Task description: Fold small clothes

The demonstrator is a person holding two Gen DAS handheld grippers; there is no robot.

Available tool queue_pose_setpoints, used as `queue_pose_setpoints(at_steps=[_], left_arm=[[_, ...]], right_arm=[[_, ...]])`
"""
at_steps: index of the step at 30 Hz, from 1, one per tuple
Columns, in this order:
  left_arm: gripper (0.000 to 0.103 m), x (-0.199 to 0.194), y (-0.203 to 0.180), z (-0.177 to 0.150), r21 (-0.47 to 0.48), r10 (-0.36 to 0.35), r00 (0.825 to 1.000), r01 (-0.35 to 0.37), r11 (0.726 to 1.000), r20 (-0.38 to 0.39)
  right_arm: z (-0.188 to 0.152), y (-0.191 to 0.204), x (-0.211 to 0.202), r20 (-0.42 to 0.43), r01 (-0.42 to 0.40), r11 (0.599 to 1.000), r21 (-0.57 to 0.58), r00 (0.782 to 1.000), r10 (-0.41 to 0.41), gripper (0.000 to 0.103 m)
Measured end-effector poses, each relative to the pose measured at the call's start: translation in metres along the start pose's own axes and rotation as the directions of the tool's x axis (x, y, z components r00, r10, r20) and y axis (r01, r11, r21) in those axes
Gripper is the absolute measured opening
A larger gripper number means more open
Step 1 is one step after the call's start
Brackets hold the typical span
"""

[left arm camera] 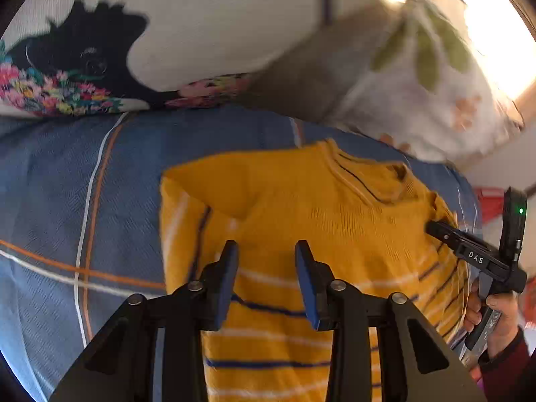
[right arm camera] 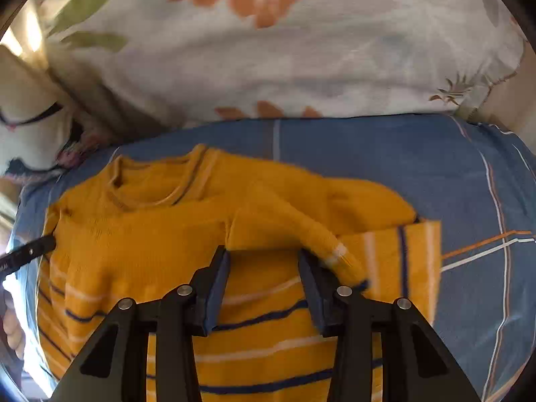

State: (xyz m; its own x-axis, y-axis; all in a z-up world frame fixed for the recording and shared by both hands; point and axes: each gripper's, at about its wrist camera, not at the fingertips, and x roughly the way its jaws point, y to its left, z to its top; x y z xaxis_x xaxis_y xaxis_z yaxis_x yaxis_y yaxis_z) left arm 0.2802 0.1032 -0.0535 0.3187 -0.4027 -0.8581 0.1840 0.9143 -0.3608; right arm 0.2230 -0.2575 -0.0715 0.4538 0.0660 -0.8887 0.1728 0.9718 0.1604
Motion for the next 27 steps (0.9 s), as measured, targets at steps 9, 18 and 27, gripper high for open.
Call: queue_pose_setpoints(at_steps=[9, 18, 27], left_arm=[[0.037, -0.038, 0.035, -0.008, -0.089, -0.041, 0.998, 0.045, 0.995, 0.042], [0.051, -0.071, 0.053, -0.080, -0.077, -0.074, 0.997, 0.072, 0.994, -0.025], [0.028, -0.035, 0.018, -0.109, 0.003, -0.053, 0.987, 0.054, 0.999, -0.151]], right_arm=[[-0.003, -0.052, -0.049, 0.068, -0.049, 0.979, 0.198, 0.997, 0.036, 0.050], [-0.106, -0.055, -0.099, -0.018, -0.009, 0.990, 0.140, 1.000, 0.012, 0.054], [-0.136, -0.084, -0.077, -0.052, -0.130, 0.946, 0.295, 0.987, 0.152, 0.013]])
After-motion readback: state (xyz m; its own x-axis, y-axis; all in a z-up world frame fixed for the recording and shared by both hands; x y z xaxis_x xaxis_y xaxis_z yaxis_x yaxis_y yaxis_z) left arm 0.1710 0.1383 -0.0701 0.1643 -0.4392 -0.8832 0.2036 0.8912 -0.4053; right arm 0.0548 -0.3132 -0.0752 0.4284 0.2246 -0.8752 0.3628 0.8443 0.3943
